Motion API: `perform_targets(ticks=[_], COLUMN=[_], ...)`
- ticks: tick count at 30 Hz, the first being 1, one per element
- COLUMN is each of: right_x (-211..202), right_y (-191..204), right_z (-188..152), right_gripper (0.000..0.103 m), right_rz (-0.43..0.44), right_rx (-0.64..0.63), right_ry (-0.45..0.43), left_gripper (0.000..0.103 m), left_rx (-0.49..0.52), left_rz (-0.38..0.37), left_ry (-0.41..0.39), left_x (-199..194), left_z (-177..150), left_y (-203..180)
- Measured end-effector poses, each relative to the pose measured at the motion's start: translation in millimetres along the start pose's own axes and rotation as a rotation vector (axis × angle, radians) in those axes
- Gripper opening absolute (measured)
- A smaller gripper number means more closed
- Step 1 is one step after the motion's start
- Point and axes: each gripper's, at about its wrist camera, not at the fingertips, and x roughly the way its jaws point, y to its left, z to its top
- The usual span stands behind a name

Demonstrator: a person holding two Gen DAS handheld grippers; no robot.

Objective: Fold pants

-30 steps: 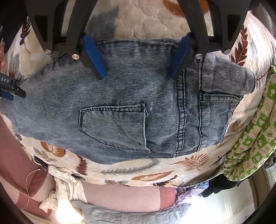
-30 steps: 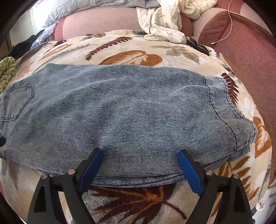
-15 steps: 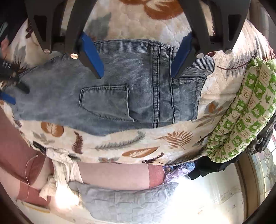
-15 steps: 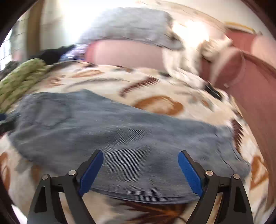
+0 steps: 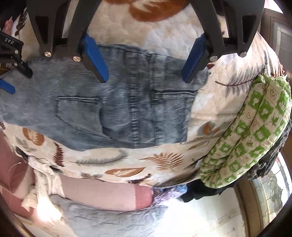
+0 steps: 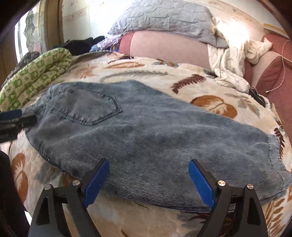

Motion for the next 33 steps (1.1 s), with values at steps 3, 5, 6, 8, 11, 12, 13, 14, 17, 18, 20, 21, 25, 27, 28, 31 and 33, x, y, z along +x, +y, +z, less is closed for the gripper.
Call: perform_targets(ticks=[3,5,6,8,11,12,13,14,17,18,20,21,25,27,28,31,33], right_x=[8.8,12.8,13.3,14.7,15.1,14.9,14.9,14.6,13.8,13.9,13.7,13.1,6.2,-1.0,-5.6,-20.7,-28.3], right_y=[4.4,3.0,0.9,-2.6,0.0,0.1,-0.4,-1.1,-1.8,-1.9,-2.7,-2.7,0.3,5.3,7.8,18.8,26.6], right_z=[-5.0,-9.4,-11.0,-13.9,-15.6,-15.9,-15.8,-16.1,-17.3,-17.2,-16.7,-16.3,-12.0,-10.3,-9.4,-8.5,-9.2], right_gripper=[0.090,0.090,0.090,0.091,0.091,0.091,0.091,0.091,0.091,0.092,0.092,0.092,0.093,0.093,0.093,0.093,0.093], right_rz=[-0.001,0.007,0.015,0.028,0.014,0.014,0.016,0.020,0.022,0.021,0.023,0.024,0.014,0.018,0.038,0.088,0.122], right_rx=[-0.011,0.014,0.032,0.059,0.036,0.036,0.036,0.036,0.034,0.033,0.035,0.035,0.004,-0.018,-0.028,-0.068,-0.089], right_ry=[0.042,0.062,0.066,0.069,0.060,0.059,0.058,0.056,0.043,0.040,0.041,0.045,0.036,-0.001,-0.025,-0.097,-0.131], left_gripper=[0.083,0.083,0.083,0.084,0.087,0.087,0.087,0.087,0.087,0.087,0.087,0.087,0.087,0.087,0.087,0.087,0.087], left_rx=[-0.014,-0.032,-0.043,-0.034,0.002,-0.003,-0.017,-0.022,-0.026,-0.031,-0.053,-0.062,-0.064,-0.057,-0.050,-0.023,0.000], left_rz=[-0.005,-0.030,-0.045,-0.046,-0.034,-0.042,-0.056,-0.062,-0.070,-0.071,-0.073,-0.072,-0.070,-0.064,-0.056,-0.049,-0.069], left_ry=[0.065,0.089,0.096,0.089,0.090,0.095,0.099,0.101,0.109,0.111,0.108,0.103,0.075,0.061,0.053,0.030,0.021], left_x=[17.3,25.8,28.8,28.9,32.2,33.5,33.8,32.9,30.5,29.3,25.1,22.3,8.2,1.9,-1.5,-11.2,-16.3], left_z=[-4.7,-8.6,-10.6,-12.2,-12.5,-12.7,-12.3,-12.6,-10.4,-9.9,-9.1,-8.8,-8.5,-7.9,-7.4,-6.1,-5.7], left_y=[9.2,14.6,17.2,15.9,12.3,14.0,17.1,18.6,21.9,23.3,28.0,30.1,35.5,34.7,33.5,25.4,16.5])
